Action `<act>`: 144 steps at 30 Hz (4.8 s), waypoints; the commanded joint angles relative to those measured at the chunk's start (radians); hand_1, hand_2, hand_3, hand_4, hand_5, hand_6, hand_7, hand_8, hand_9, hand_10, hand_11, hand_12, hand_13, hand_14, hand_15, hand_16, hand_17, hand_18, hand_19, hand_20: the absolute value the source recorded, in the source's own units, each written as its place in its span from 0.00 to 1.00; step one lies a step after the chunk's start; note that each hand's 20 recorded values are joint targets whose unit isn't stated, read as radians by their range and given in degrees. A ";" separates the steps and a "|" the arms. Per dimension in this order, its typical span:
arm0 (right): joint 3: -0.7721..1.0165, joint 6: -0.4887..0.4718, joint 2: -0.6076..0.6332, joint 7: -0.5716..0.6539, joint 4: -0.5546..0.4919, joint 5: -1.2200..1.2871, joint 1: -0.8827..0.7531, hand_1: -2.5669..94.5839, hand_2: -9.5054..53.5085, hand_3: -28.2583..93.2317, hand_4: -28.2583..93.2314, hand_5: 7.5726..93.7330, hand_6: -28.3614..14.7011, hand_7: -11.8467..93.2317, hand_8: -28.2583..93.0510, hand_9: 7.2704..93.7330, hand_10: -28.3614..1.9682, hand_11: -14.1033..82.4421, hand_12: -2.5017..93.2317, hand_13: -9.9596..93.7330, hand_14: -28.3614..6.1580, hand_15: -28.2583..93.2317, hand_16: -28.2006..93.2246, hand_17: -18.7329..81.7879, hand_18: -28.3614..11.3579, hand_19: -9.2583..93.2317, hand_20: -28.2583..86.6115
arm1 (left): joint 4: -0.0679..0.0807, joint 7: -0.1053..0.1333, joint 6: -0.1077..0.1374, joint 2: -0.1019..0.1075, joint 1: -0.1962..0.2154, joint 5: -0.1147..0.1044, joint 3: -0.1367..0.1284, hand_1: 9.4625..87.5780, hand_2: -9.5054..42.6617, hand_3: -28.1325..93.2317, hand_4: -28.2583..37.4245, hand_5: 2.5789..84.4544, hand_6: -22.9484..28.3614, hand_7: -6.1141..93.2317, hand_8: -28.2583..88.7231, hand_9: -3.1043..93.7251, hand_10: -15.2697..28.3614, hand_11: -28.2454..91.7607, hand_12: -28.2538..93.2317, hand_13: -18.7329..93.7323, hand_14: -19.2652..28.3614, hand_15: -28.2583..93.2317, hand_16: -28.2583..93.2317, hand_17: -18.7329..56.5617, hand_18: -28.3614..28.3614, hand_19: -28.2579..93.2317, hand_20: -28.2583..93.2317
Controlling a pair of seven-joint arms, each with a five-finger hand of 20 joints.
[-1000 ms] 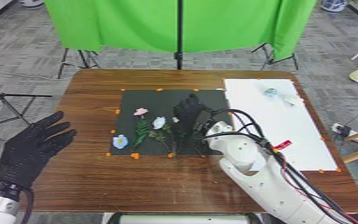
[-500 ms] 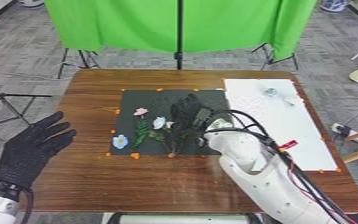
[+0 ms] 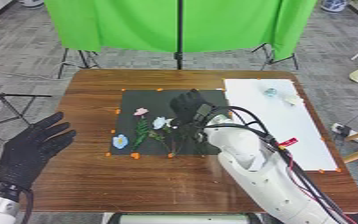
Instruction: Arrange flowers
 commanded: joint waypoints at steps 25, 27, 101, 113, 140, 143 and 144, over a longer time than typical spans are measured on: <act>0.032 -0.008 0.006 -0.042 0.060 -0.134 0.042 0.52 0.23 0.98 0.01 0.65 0.77 0.38 0.09 0.73 0.81 0.36 0.34 0.64 0.77 0.71 0.52 0.40 0.32 0.86 0.57 | 0.004 -0.003 -0.004 -0.011 0.014 0.004 0.003 0.21 0.13 0.82 0.04 0.44 0.50 0.26 0.16 0.37 0.65 0.47 0.34 0.41 0.74 0.53 0.22 0.15 0.89 0.63 0.27; 0.026 -0.037 0.009 -0.065 0.061 -0.133 0.047 0.49 0.23 0.98 0.01 0.69 0.76 0.36 0.13 0.75 0.80 0.35 0.35 0.64 0.76 0.71 0.52 0.40 0.32 0.84 0.58 | 0.004 -0.004 -0.005 -0.011 0.014 0.004 0.003 0.21 0.13 0.82 0.04 0.44 0.50 0.26 0.16 0.37 0.65 0.47 0.34 0.41 0.74 0.53 0.22 0.15 0.89 0.63 0.27; 0.288 -0.238 0.282 0.270 0.085 0.012 0.007 0.16 0.26 0.92 0.02 0.13 0.49 0.25 0.16 0.11 0.45 0.22 0.33 0.22 0.37 0.22 0.54 0.16 0.16 0.60 0.40 | -0.002 0.010 0.006 -0.021 0.031 0.006 -0.008 0.21 0.15 0.81 0.04 0.43 0.51 0.26 0.16 0.37 0.66 0.47 0.34 0.41 0.75 0.53 0.22 0.15 0.90 0.63 0.27; 0.358 -0.025 0.326 0.369 0.161 0.125 -0.090 0.20 0.09 0.94 0.01 0.14 0.51 0.27 0.15 0.15 0.47 0.20 0.30 0.26 0.38 0.19 0.50 0.15 0.10 0.58 0.32 | 0.002 0.003 -0.006 -0.016 0.024 0.006 -0.006 0.21 0.15 0.82 0.04 0.43 0.50 0.26 0.16 0.37 0.65 0.47 0.34 0.41 0.75 0.53 0.22 0.15 0.90 0.63 0.27; 0.289 0.259 0.313 0.379 0.328 0.096 -0.070 0.46 0.00 0.85 0.00 0.40 0.65 0.44 0.05 0.64 0.85 0.49 0.29 0.79 0.87 0.59 0.48 0.44 0.29 0.85 0.58 | 0.008 -0.002 -0.013 -0.007 0.014 0.005 -0.001 0.20 0.15 0.82 0.04 0.43 0.50 0.26 0.16 0.37 0.66 0.46 0.34 0.41 0.75 0.53 0.22 0.15 0.89 0.63 0.27; 0.280 0.256 0.307 0.373 0.325 0.090 -0.064 0.45 0.00 0.86 0.00 0.39 0.65 0.44 0.05 0.62 0.81 0.52 0.27 0.79 0.84 0.60 0.46 0.44 0.28 0.85 0.59 | 0.010 -0.006 -0.018 -0.007 0.010 0.005 0.000 0.20 0.15 0.82 0.04 0.43 0.50 0.26 0.16 0.37 0.66 0.46 0.34 0.41 0.75 0.53 0.22 0.15 0.89 0.63 0.27; 0.279 0.254 0.303 0.370 0.327 0.084 -0.062 0.43 0.00 0.88 0.00 0.38 0.64 0.43 0.05 0.60 0.78 0.55 0.25 0.78 0.82 0.62 0.44 0.44 0.28 0.85 0.59 | 0.010 -0.006 -0.016 -0.007 0.010 0.005 0.001 0.20 0.15 0.82 0.04 0.43 0.50 0.26 0.16 0.37 0.65 0.46 0.34 0.41 0.75 0.53 0.22 0.15 0.89 0.63 0.27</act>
